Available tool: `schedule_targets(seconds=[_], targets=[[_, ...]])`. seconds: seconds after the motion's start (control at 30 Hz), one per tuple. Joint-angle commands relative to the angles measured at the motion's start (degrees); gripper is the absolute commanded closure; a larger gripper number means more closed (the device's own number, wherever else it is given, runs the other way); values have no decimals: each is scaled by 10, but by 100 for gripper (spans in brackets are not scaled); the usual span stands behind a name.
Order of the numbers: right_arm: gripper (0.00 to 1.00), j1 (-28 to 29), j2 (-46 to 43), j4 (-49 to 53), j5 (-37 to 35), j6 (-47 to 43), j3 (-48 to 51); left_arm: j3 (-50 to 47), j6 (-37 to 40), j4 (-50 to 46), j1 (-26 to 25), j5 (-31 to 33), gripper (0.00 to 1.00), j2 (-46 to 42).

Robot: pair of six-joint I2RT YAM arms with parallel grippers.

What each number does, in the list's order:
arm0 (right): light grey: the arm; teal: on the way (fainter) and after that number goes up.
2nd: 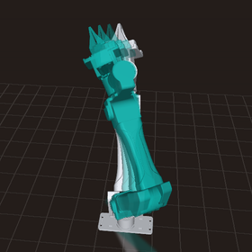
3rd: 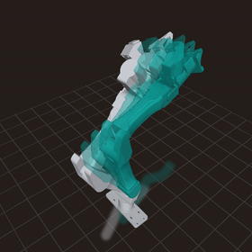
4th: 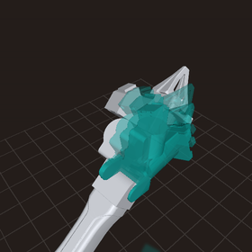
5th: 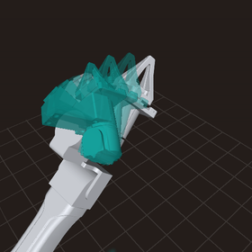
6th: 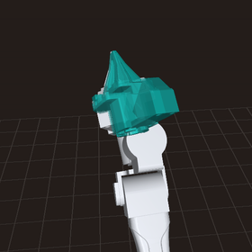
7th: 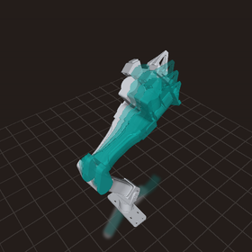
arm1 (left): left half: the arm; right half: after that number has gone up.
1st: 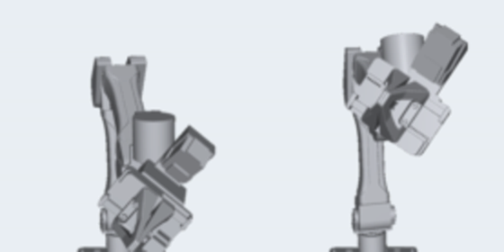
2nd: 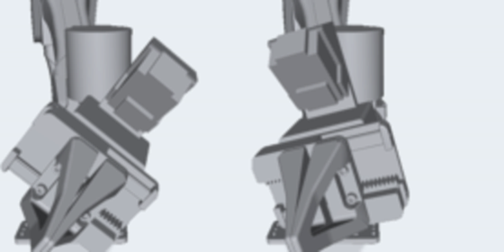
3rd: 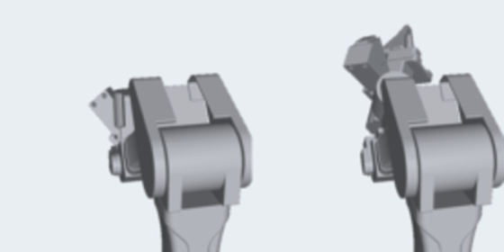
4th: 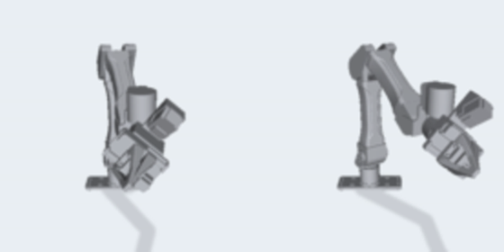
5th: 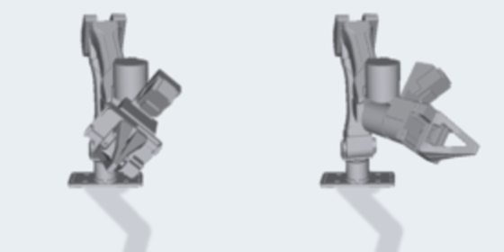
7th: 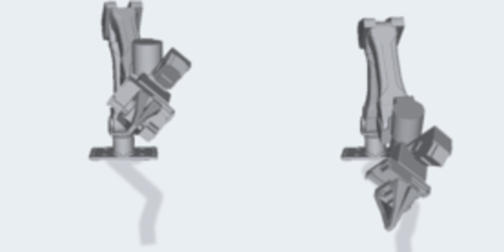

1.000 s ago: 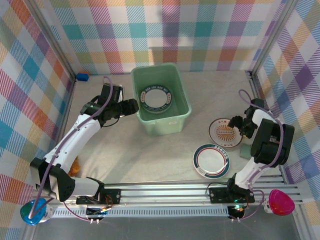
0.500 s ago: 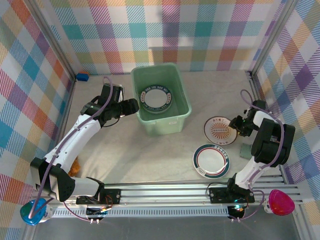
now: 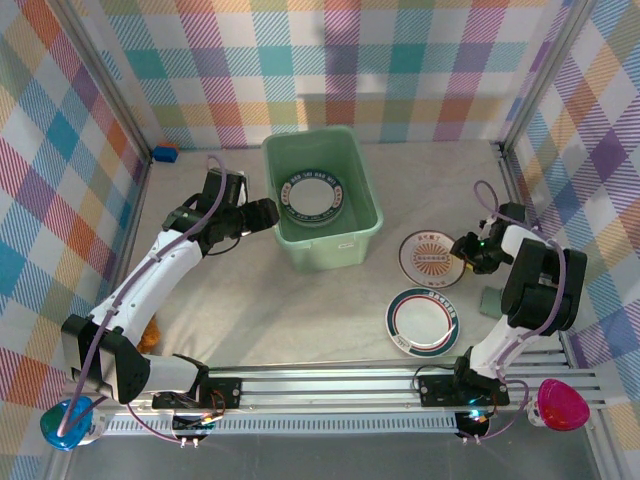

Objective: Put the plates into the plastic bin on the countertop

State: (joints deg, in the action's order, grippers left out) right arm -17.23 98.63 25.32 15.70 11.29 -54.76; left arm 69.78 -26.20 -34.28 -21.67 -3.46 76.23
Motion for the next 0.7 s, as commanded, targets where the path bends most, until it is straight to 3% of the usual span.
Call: schedule_targets(seconds=[0.0, 0.4, 0.67], targets=[[60, 15, 0, 6, 17, -2, 20, -7, -8, 10, 1, -9, 34, -16], [82, 15, -29, 4, -2, 9, 31, -10, -11, 12, 0, -7, 34, -27], [90, 16, -66, 3, 13, 30, 37, -19, -17, 13, -2, -10, 34, -46]])
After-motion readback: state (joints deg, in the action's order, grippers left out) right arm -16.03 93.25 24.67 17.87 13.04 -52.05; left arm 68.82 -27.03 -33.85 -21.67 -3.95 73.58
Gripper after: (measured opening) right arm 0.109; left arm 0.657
